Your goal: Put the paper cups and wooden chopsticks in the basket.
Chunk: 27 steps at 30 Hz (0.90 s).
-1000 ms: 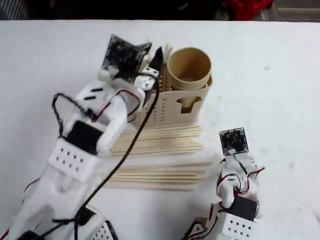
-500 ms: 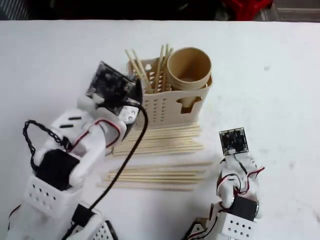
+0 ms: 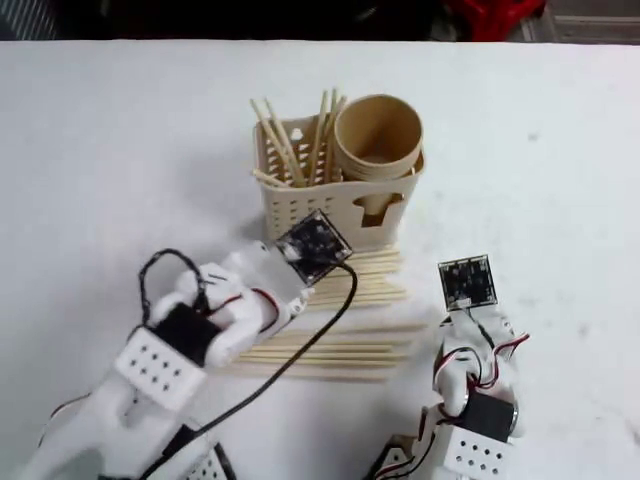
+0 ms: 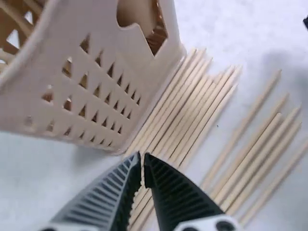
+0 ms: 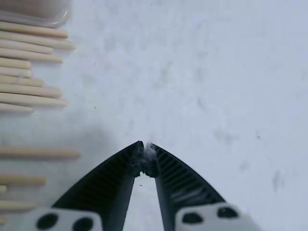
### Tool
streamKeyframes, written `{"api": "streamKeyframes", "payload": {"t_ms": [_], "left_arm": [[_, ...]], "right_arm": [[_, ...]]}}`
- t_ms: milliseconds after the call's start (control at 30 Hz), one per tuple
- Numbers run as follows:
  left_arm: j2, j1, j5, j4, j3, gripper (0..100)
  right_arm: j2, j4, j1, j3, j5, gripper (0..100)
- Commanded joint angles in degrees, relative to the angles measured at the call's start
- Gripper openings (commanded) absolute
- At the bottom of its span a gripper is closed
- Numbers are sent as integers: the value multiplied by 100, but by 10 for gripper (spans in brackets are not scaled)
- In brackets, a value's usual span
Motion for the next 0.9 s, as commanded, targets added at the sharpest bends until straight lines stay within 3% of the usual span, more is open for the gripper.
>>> {"api": "streamKeyframes", "payload": {"t_ms": [0,100,367,500,700,800,867], "left_arm": [[1200,154,-325,-448,-88,37],[2202,233,-1029,-484,-466,71],[4251,760,-1442,-132,-1415,117],[4866,752,-1468,167,-1890,116],[4189,778,-1495,1662,-2409,116],[3521,787,-1565,2365,-2154,116],[3196,778,-1978,2585,-1741,116]], "right_arm": [[-31,-22,48,53,62,18],[-31,-22,57,53,62,18],[-31,-13,75,53,62,17],[-31,-48,453,53,62,17],[-31,-48,549,53,53,17],[-31,-48,549,53,44,17],[-31,-48,549,53,44,17]]}}
